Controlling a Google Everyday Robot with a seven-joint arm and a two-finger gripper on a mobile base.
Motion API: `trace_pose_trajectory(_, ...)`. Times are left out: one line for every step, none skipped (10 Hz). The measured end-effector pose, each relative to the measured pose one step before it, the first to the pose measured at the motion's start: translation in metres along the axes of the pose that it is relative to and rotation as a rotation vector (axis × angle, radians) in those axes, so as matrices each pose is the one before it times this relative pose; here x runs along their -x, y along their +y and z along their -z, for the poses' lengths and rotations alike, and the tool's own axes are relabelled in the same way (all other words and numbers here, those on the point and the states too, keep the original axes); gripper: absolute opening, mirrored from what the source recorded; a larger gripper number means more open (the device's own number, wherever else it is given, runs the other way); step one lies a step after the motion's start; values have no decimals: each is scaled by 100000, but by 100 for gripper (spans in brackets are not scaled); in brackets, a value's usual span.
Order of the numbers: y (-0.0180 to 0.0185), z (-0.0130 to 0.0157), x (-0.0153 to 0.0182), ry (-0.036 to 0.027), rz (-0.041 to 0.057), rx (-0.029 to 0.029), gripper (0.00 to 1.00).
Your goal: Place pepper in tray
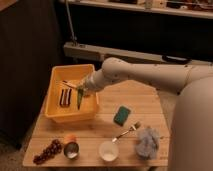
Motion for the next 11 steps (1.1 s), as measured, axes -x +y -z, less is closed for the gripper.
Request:
trace_pose_trajectory(43, -5, -30, 45, 65, 27, 0)
trace_pose_trajectory(138, -157, -104, 282, 216, 44, 0)
trace_pose_trajectory(-33, 26, 14, -43, -36, -30, 0)
trace_pose_trajectory(-72, 60, 32, -90, -117, -9, 0)
trace_pose_trajectory(-19, -21, 6, 69, -163, 106, 0)
trace_pose_trajectory(188, -149, 13, 89, 663, 810, 0)
trace_pose_trajectory(137, -438, 475, -156, 884, 1404, 0)
trace_pose_trajectory(478, -679, 367, 127, 698, 1044, 0)
trace_pose_trajectory(779, -1311, 421, 481, 770, 1077, 0)
trace_pose_trajectory(1222, -1872, 730, 307, 1158, 1367, 0)
trace_pose_trajectory(1040, -1880, 692, 461, 882, 1107, 3)
